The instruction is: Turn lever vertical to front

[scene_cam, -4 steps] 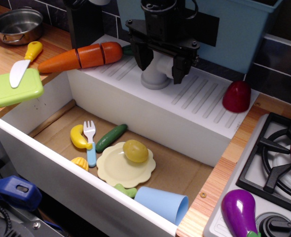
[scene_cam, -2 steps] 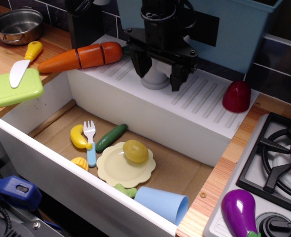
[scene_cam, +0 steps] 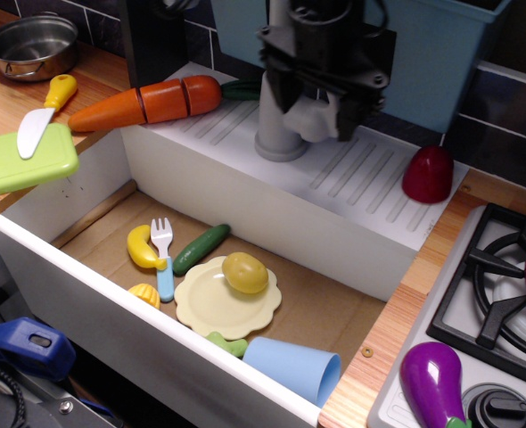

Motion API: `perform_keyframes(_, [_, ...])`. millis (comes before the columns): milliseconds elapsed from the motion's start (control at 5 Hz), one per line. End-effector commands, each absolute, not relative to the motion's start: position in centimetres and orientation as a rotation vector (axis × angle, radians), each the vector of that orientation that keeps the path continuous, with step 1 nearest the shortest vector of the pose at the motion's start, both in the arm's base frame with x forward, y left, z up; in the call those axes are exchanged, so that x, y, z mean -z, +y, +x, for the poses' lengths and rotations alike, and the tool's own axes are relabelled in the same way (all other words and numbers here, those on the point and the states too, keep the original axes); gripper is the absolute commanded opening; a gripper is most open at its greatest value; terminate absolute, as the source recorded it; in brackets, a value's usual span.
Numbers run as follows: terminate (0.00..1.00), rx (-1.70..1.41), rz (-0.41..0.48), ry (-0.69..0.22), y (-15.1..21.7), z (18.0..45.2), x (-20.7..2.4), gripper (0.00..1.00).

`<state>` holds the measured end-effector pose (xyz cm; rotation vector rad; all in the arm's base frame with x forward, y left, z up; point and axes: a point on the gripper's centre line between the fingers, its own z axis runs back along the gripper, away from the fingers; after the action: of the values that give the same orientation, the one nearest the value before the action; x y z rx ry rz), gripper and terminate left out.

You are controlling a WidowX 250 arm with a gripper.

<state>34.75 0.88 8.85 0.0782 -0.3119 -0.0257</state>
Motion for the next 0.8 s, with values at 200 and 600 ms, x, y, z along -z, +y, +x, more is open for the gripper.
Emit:
perform_keyframes(200, [0.00, 0.057, 0.055, -0.385, 0.6, 37.7, -11.3, 1.00])
perform_keyframes(600, [0.00, 0.043, 0.075, -0.404, 0.6, 38.2, -11.0, 0.00])
